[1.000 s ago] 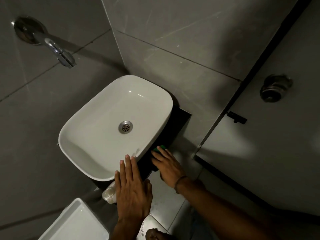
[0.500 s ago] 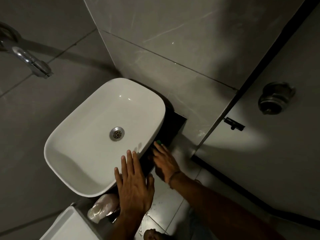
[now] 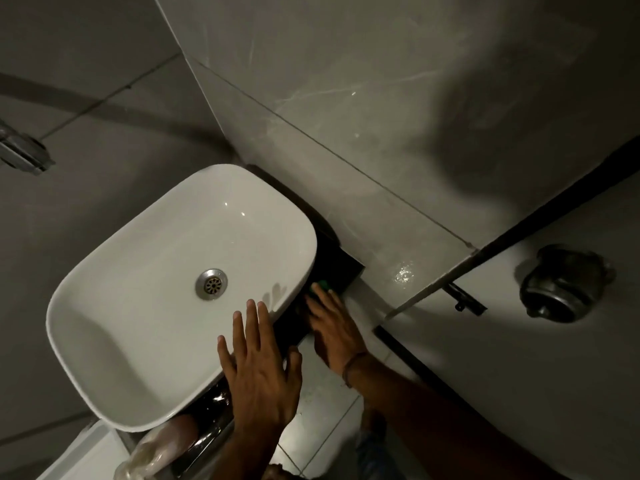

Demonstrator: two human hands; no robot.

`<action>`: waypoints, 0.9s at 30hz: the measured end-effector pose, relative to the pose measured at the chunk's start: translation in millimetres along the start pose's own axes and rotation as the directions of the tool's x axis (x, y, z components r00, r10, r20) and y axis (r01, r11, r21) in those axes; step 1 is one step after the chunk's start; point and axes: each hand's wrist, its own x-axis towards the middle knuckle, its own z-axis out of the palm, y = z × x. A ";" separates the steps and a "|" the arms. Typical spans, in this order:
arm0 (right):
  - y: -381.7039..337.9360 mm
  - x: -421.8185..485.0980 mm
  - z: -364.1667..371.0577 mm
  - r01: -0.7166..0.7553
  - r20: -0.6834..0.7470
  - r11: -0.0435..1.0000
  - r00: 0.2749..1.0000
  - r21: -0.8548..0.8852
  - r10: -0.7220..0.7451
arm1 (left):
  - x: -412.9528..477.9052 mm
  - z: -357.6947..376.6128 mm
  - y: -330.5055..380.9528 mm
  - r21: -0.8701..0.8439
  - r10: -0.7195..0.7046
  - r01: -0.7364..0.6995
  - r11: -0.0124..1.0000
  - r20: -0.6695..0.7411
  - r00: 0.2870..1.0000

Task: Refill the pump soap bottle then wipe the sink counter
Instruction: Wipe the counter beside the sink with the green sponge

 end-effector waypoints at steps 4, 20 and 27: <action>27.1 -16.9 -12.7 0.112 -0.013 0.994 0.994 0.009 -0.112 | 12.2 5.0 11.3 0.006 0.009 -0.009 1.000 0.005 1.000; 54.3 45.5 -43.6 -0.072 -0.044 0.981 0.997 -0.180 0.065 | 21.5 21.6 24.3 0.045 0.021 -0.020 0.999 -0.014 1.000; 17.0 9.6 -18.8 0.042 0.029 0.990 0.999 -0.133 -0.038 | -6.4 14.6 9.6 0.052 0.023 -0.024 0.998 0.025 0.999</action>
